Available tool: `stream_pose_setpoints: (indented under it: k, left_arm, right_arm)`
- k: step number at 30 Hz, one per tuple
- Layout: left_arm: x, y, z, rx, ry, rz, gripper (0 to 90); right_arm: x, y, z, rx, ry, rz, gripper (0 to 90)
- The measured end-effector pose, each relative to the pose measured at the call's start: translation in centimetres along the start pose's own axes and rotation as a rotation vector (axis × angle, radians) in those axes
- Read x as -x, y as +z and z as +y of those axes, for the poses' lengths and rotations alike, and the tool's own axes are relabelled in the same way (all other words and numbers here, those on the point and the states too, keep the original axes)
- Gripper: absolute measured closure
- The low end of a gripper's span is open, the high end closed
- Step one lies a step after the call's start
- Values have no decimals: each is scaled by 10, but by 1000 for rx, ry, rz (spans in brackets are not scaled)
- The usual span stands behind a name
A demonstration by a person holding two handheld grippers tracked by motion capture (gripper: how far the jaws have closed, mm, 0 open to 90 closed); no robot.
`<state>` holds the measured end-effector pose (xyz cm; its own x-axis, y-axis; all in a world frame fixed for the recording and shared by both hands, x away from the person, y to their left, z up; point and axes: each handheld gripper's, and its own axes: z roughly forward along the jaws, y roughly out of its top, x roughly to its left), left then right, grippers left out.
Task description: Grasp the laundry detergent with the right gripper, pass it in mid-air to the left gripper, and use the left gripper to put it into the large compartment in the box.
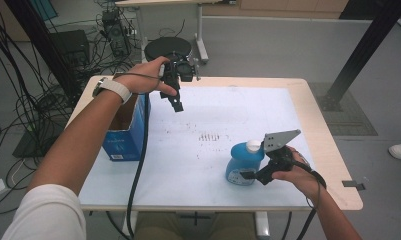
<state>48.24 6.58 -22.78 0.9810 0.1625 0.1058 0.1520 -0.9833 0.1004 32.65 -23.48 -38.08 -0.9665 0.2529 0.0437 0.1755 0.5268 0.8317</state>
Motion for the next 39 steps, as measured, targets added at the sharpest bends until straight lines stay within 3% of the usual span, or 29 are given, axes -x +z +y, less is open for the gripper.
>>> stream_pose_setpoints:
  k: [39]
  left_arm:
    - [0,1,1,3,-3,-1,139]
  right_arm:
    - [0,8,-10,59,-6,13,261]
